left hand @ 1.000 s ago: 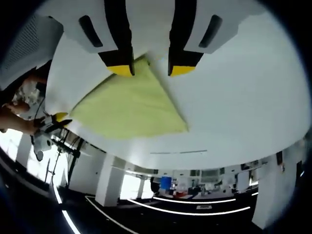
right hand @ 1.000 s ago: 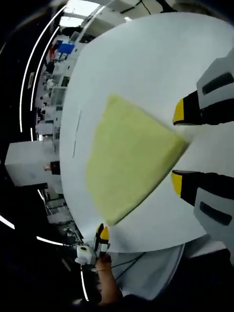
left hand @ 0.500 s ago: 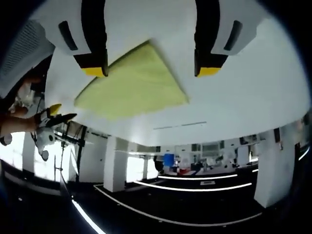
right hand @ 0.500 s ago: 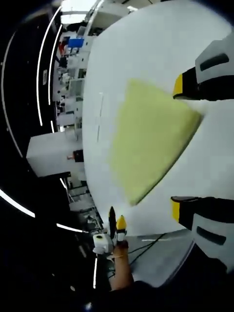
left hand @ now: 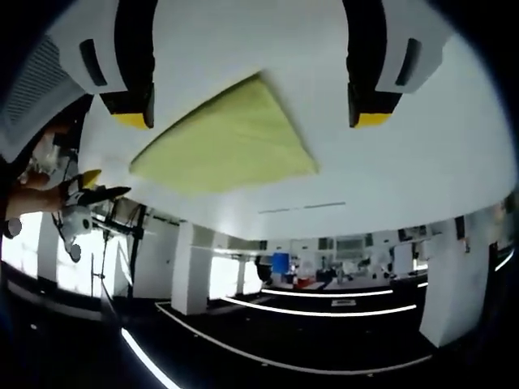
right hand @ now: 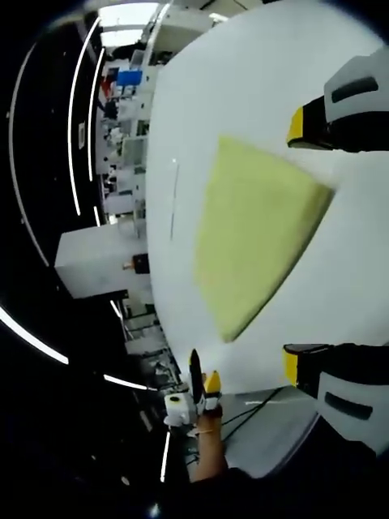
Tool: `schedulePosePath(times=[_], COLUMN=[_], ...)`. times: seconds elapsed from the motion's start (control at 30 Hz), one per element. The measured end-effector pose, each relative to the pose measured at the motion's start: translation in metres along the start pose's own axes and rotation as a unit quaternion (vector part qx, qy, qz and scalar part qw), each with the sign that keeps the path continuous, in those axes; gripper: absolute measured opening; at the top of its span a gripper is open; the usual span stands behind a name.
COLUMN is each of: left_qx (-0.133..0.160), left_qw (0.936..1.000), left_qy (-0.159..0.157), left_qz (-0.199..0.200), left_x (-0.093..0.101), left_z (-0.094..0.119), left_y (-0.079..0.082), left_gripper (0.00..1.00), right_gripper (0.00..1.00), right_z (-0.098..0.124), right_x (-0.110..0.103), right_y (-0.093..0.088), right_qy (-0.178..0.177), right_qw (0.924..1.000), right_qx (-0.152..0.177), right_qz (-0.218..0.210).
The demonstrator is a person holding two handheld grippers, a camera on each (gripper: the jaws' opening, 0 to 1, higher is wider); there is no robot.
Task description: Fold the garment on the visible template until the final outline fits inside the template.
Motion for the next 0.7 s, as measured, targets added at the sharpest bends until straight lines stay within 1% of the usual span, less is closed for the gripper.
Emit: schedulePosePath(times=[0.1, 0.27, 0.43, 0.57, 0.63, 0.7], left_qx=[0.002, -0.015, -0.021, -0.015, -0.019, -0.029], left_qw=[1.0000, 0.9999, 0.9998, 0.9999, 0.9998, 0.9996], left_qy=[-0.002, -0.005, -0.003, 0.002, -0.001, -0.003], left_qz=[0.000, -0.006, -0.007, -0.001, -0.002, -0.007], left_x=[-0.001, 0.003, 0.003, 0.004, 0.005, 0.006], left_z=[0.002, 0.004, 0.005, 0.006, 0.006, 0.006], left_y=[-0.001, -0.009, -0.011, -0.008, -0.009, -0.011], left_gripper=[0.99, 0.99, 0.99, 0.99, 0.99, 0.99], right_gripper=[0.99, 0.99, 0.99, 0.99, 0.99, 0.99], right_z=[0.000, 0.000, 0.001, 0.001, 0.001, 0.001], right_x=[0.001, 0.001, 0.001, 0.002, 0.002, 0.001], right_y=[-0.002, -0.004, -0.006, -0.006, -0.006, -0.006], right_qy=[-0.003, -0.004, -0.006, -0.009, -0.009, -0.010], right_qw=[1.0000, 1.0000, 1.0000, 0.9999, 0.9999, 0.9999], right_qx=[-0.003, -0.005, -0.006, -0.004, -0.003, -0.005], right_qz=[0.000, 0.000, -0.004, -0.007, -0.008, -0.008])
Point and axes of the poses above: the point that each gripper's makers call its tool centre point, and the gripper's own axes: z roughly backward along the fingers, x roughly to its right, y roughly out of its top, the point moved 6 cm from there along z, roughly backward along the fingers, and after that the axes turned 13 degrees about -z, right-handed, at the moved point
